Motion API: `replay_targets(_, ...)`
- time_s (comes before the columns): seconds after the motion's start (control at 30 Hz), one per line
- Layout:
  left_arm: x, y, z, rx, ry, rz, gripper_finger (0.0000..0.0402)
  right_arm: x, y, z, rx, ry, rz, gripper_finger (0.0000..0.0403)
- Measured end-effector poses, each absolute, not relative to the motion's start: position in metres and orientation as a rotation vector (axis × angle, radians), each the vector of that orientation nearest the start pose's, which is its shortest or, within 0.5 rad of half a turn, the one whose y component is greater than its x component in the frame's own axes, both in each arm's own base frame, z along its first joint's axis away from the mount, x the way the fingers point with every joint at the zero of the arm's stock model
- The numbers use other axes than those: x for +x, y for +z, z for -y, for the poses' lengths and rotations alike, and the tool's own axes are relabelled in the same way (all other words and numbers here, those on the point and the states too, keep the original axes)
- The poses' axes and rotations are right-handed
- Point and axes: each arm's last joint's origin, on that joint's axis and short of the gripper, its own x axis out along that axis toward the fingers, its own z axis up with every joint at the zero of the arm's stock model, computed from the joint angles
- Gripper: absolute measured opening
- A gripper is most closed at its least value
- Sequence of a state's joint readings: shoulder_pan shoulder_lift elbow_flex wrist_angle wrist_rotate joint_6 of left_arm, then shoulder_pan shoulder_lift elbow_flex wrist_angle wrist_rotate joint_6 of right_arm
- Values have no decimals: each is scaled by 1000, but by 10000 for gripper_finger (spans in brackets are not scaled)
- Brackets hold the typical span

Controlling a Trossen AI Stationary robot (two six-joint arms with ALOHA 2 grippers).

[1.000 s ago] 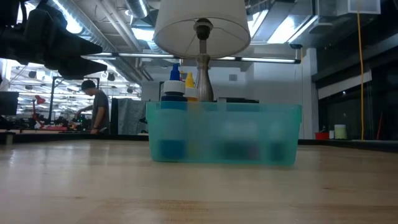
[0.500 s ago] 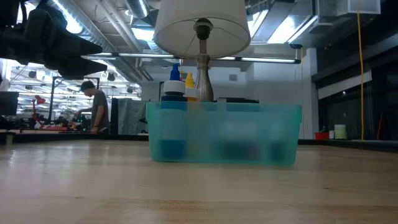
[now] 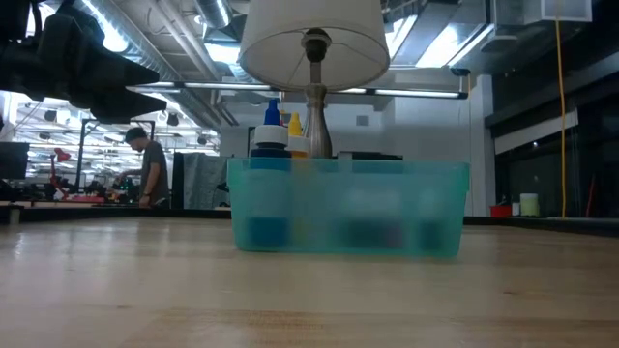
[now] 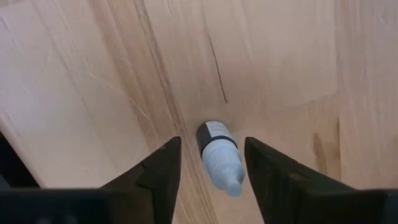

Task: Pick & Place food coloring
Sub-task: Put the small black food coloring bottle into the green bin

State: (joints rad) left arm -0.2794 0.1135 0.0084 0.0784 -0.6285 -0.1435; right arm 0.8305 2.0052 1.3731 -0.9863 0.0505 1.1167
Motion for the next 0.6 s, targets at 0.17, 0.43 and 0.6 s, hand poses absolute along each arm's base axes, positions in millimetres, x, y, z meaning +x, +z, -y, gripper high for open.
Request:
replay_targets(0.17,100,165,11,-130,350,1,400,244,150,-264,169,-276,-1544,156)
replay_targets(0.43,100,165,11,-130,350,0,400,243,151,-264,149,-262,-1548,86)
replay_targets(0.6,100,165,11,-130,350,1,400,244,160,-259,82,-253,-1571,75)
